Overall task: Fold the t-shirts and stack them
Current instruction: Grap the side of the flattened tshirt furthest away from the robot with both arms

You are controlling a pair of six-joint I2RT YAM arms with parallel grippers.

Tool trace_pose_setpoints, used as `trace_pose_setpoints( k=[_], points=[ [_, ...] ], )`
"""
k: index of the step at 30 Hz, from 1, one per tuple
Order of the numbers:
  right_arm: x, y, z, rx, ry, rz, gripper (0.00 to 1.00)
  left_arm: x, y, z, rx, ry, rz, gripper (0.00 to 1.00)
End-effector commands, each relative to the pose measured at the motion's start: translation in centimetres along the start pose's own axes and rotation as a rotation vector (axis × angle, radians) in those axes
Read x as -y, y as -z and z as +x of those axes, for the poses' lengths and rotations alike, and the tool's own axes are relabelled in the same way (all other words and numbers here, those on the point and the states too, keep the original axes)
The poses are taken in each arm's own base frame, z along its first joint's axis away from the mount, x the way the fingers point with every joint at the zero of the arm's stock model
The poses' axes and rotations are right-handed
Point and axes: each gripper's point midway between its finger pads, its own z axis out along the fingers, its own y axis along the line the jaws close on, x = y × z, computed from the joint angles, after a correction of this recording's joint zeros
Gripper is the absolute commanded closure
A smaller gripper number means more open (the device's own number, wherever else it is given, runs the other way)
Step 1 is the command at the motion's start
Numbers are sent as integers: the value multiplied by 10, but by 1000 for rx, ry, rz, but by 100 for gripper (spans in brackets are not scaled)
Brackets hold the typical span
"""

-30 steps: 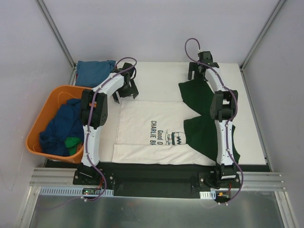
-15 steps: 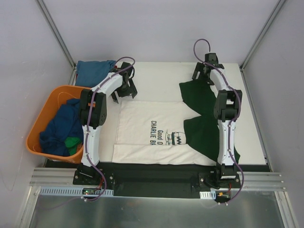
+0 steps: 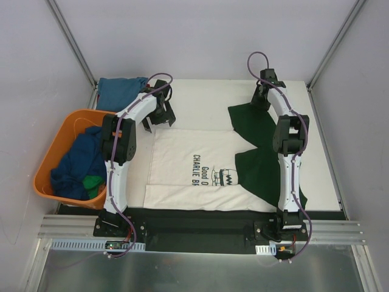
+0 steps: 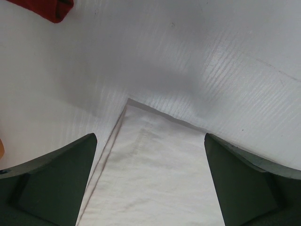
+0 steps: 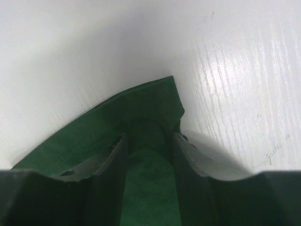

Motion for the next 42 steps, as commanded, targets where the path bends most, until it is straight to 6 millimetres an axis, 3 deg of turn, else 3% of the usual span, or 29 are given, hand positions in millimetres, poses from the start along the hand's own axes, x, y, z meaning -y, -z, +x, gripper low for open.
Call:
trace_pose_setpoints(
  k=[1, 6, 9, 12, 13, 15, 17, 18, 19, 28, 32, 38, 42],
  points=[
    [0, 14, 31, -104, 46, 59, 62, -7, 33, -11, 41, 10, 22, 1],
    [-2, 6, 43, -150, 41, 45, 77, -9, 32, -11, 41, 8, 17, 1],
    [-9, 7, 38, -130, 57, 17, 85, -10, 32, -12, 43, 3, 16, 2],
    [-17, 23, 9, -35, 55, -20, 99, -10, 32, -15, 47, 9, 17, 3],
    [-21, 38, -5, 10, 64, -43, 99, -9, 33, -17, 50, 11, 20, 4],
    [-29, 47, -17, 67, 75, -91, 99, -10, 31, -18, 51, 20, 16, 7],
    [-43, 74, -37, 155, 104, -157, 99, -12, 30, -20, 58, 33, 4, 9],
    [-39, 71, -27, 139, 118, -155, 99, -14, 26, -20, 57, 39, -11, 13],
    [-45, 87, -33, 176, 156, -176, 99, -14, 24, -20, 56, 45, -12, 14],
    [-57, 106, -17, 204, 284, -221, 99, -6, -3, -32, 67, 75, -47, 37],
    [-56, 113, -14, 210, 291, -226, 99, -18, -16, -26, 58, 79, -109, 45],
    [-51, 126, -8, 222, 291, -225, 99, -20, -21, -11, 8, 83, -114, 62],
    [-46, 138, -7, 234, 284, -219, 99, -23, -17, -1, -14, 92, -112, 81]
  ],
)
